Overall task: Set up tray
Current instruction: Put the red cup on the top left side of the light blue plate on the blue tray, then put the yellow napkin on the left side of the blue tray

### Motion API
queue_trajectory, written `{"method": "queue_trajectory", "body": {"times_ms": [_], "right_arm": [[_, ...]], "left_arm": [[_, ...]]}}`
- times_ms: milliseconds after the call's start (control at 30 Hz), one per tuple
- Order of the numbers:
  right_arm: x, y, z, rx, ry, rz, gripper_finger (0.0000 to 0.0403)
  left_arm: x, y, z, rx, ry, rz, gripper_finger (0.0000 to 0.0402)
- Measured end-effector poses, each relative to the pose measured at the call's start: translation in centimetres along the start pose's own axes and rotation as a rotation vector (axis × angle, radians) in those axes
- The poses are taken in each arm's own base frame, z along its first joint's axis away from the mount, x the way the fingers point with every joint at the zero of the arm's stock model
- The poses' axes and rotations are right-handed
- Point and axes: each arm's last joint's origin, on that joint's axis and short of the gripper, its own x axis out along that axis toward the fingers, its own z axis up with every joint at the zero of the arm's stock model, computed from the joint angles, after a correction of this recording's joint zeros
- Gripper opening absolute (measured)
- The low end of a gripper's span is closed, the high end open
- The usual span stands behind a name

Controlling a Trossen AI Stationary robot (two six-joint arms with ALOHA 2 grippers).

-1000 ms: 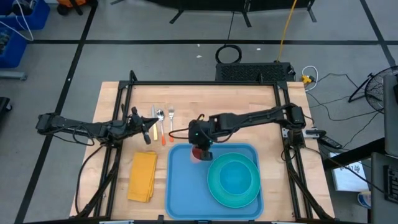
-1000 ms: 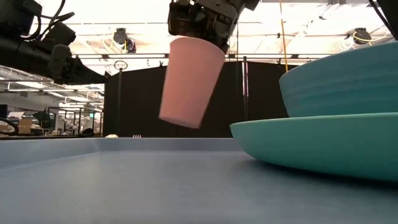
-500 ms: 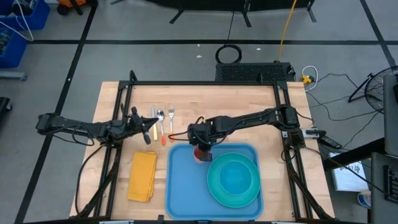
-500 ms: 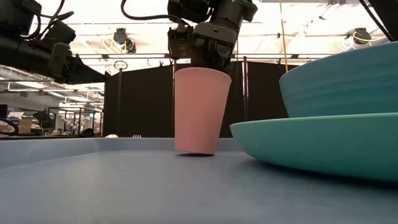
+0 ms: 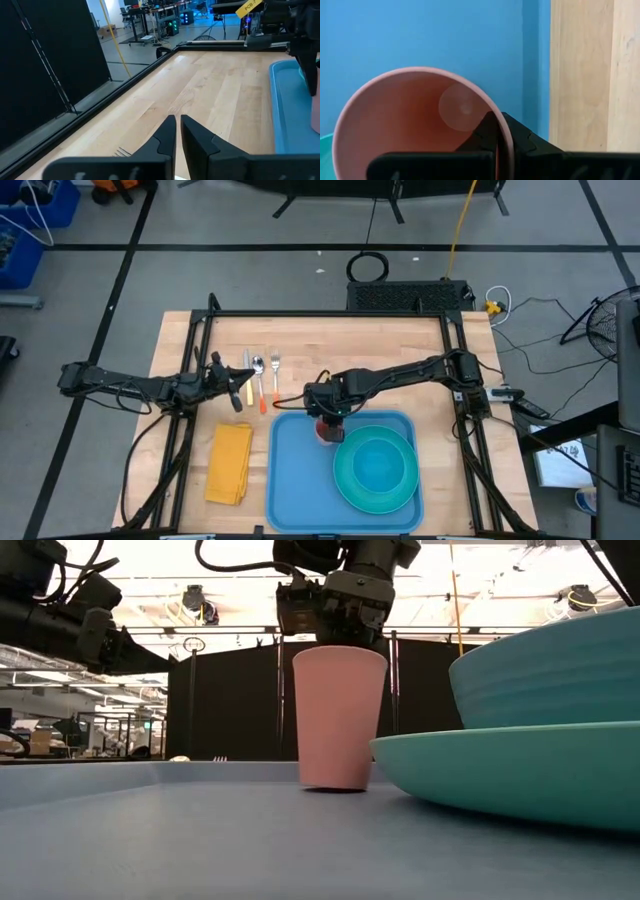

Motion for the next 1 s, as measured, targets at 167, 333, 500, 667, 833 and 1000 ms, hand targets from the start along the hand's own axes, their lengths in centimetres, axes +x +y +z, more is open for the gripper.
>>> {"method": "queue_trajectory", "body": {"times_ms": [167,333,500,667,833,1000], "right_arm": [[0.0,0.0,0.0,0.002,-0.006,0.0,0.0003],[0.0,0.0,0.2,-0.002,-0.02,0.0,0.002],[0.1,0.0,0.3,-0.012,-0.033,0.004,0.0048],[0.1,0.2,0.4,-0.019,-0.046,0.008,0.0084],[-0.5,0.4,0.4,-0.026,-0.062,0.012,0.0117],[-5.1,0.8,0.4,-0.11,-0.188,0.014,0.0143]], "left_arm": [[0.0,0.0,0.0,-0.005,0.0,0.0,0.0025],[0.0,0.0,0.0,-0.009,0.0,0.0,0.0015],[0.0,0.0,0.0,-0.012,0.0,0.0,0.0006],[0.0,0.0,0.0,-0.012,0.0,-0.001,0.001],[0.0,0.0,0.0,-0.012,0.0,-0.001,0.0023],[0.0,0.0,0.0,-0.012,0.0,-0.001,0.0024]]}}
